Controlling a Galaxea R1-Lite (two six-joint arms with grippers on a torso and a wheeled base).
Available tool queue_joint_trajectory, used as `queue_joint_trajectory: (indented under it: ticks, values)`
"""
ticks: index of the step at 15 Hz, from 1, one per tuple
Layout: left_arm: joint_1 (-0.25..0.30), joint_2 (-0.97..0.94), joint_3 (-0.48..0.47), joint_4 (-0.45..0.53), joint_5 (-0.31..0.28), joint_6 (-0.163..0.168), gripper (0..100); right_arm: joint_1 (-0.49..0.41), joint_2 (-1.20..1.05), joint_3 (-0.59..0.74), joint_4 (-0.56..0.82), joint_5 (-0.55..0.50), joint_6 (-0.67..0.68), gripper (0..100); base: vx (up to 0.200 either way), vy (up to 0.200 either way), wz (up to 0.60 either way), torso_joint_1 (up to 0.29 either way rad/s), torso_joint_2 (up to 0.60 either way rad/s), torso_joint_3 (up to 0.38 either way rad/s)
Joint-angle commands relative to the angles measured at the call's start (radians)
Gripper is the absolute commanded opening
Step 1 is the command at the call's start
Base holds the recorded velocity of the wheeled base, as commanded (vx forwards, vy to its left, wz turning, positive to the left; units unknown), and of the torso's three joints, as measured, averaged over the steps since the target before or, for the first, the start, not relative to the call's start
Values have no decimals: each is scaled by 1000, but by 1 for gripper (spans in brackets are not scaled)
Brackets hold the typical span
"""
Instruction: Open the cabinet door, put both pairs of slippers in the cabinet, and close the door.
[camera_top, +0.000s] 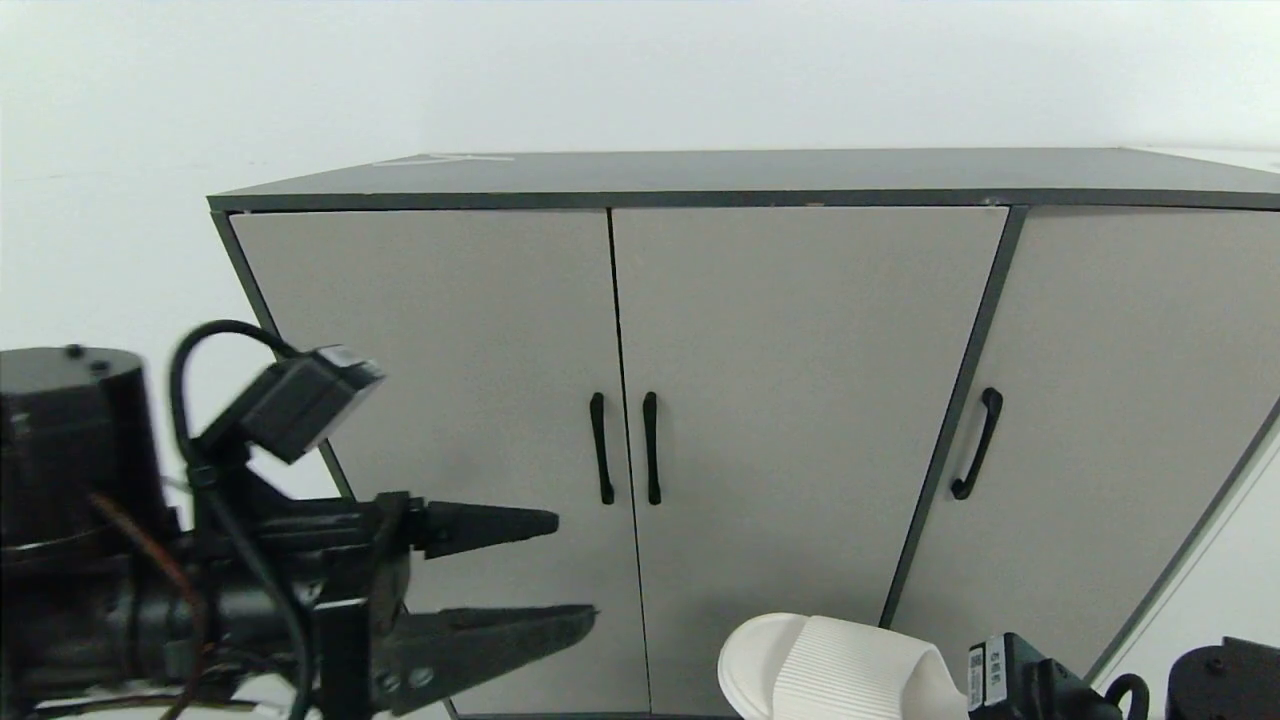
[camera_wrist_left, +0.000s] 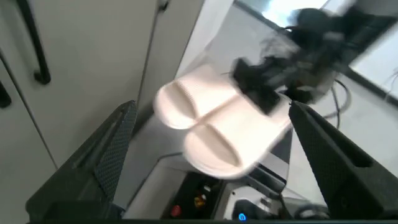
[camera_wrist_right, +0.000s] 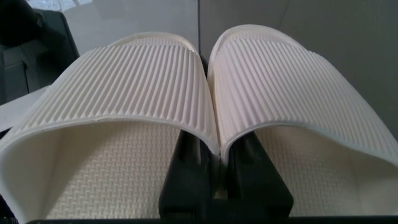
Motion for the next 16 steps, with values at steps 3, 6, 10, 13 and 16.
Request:
queue_joint_trajectory:
  ticks: [3,6,10,13,16]
  values:
    - [-57,259,-80,-53,66,-12,100,0,23,-3,-28,1,5,0,0,0,0,0,0,0]
    - [-65,315,-148,-62,161,-6,100,0,36,-3,-29,1,5,0,0,0,0,0,0,0]
    - [-52,379,-166,-214,218,-1,100,-1,39,1,-29,1,5,0,0,0,0,0,0,0]
    - [-46,414,-197,-225,227,-3,100,-3,39,1,-29,1,4,0,0,0,0,0,0,0]
    - [-17,448,-227,-226,230,-1,100,-3,37,2,-29,1,4,0,0,0,0,0,0,0]
